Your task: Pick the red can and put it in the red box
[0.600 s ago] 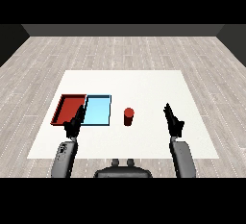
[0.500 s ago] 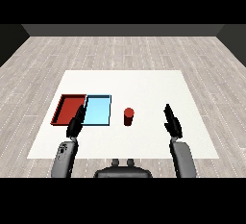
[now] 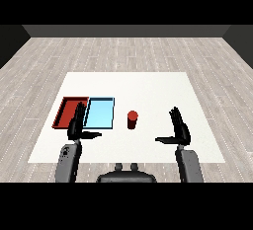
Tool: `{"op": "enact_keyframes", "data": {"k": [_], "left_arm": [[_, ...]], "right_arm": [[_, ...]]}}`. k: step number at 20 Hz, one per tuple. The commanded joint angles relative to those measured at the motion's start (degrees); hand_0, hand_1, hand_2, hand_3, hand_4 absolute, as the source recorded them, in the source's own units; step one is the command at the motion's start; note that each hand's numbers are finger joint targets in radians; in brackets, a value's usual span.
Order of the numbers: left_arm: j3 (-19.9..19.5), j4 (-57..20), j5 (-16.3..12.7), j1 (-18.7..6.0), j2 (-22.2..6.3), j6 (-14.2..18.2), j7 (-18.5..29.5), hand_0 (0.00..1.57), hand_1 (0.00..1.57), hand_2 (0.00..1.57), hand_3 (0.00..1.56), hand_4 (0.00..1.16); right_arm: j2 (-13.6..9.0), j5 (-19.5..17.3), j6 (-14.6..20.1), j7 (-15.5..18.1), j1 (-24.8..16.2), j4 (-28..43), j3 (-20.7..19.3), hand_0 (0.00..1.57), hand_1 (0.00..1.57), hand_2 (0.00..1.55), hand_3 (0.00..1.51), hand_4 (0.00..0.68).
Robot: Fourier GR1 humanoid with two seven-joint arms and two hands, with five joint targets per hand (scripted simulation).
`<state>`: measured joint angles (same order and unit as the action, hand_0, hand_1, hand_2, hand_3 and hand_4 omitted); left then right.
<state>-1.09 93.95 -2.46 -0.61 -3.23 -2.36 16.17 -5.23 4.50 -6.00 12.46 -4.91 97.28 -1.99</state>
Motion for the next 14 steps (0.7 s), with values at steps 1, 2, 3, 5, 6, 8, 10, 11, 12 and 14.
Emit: {"op": "enact_keyframes", "data": {"k": [1,2,3,5,6,8,10,11,12,14], "left_arm": [[0.16,1.88,-0.48,2.80,1.30,-0.80,7.96,0.00,0.00,0.00,0.00,0.00],[0.95,1.71,0.64,2.14,1.64,-0.10,7.31,0.00,0.00,0.00,0.00,0.00],[-1.73,-1.41,-1.59,-1.30,0.04,-1.61,7.13,0.00,0.00,0.00,0.00,0.00],[-1.66,0.48,-2.64,2.25,0.07,-2.94,8.24,0.00,0.00,0.00,0.00,0.00],[-0.79,-0.94,-1.38,1.83,0.90,-2.10,8.63,0.00,0.00,0.00,0.00,0.00],[-3.34,-4.60,-3.34,-1.62,-0.64,-3.62,8.95,0.00,0.00,0.00,0.00,0.00],[-2.33,-5.57,-1.98,2.01,0.41,-3.95,13.95,0.00,0.00,0.00,0.00,0.00],[0.57,-4.51,0.93,0.47,2.60,-0.97,12.71,0.00,0.00,0.00,0.00,0.00],[-2.65,-4.36,-2.42,2.45,-0.11,-4.39,13.98,0.00,0.00,0.00,0.00,0.00],[-1.73,2.46,-3.98,3.57,-0.36,-4.68,7.23,0.00,0.00,0.00,0.00,0.00]], "right_arm": [[-1.20,2.81,-3.79,6.34,-1.93,-0.54,-2.14,0.00,0.00,0.00,0.00,0.000],[-1.03,2.24,-3.98,5.73,-1.42,0.88,-1.18,0.00,0.00,0.00,0.00,0.000],[-0.48,0.65,-4.02,6.53,-5.92,4.30,0.48,0.00,0.00,0.00,0.00,0.000],[-0.70,1.58,-5.25,8.68,-3.80,0.15,-1.28,0.00,0.00,0.00,0.00,0.000],[-2.29,3.44,-6.16,5.14,-2.60,1.05,-3.61,0.00,0.00,0.00,0.00,0.000],[-1.44,2.94,-6.94,8.93,-2.64,-1.68,-3.52,0.00,0.00,0.00,0.00,0.000],[-0.22,1.81,-5.93,7.30,-2.38,-0.48,-2.12,0.00,0.00,0.00,0.00,0.000],[-0.11,1.26,-6.16,8.94,-5.44,0.94,-2.11,0.00,0.00,0.00,0.00,0.000],[2.10,-0.86,-4.20,6.25,-6.97,4.89,1.42,0.00,0.00,0.00,0.00,0.000],[3.24,-0.16,-3.64,4.11,-6.27,4.91,2.10,0.00,0.00,0.00,0.00,0.000]]}}
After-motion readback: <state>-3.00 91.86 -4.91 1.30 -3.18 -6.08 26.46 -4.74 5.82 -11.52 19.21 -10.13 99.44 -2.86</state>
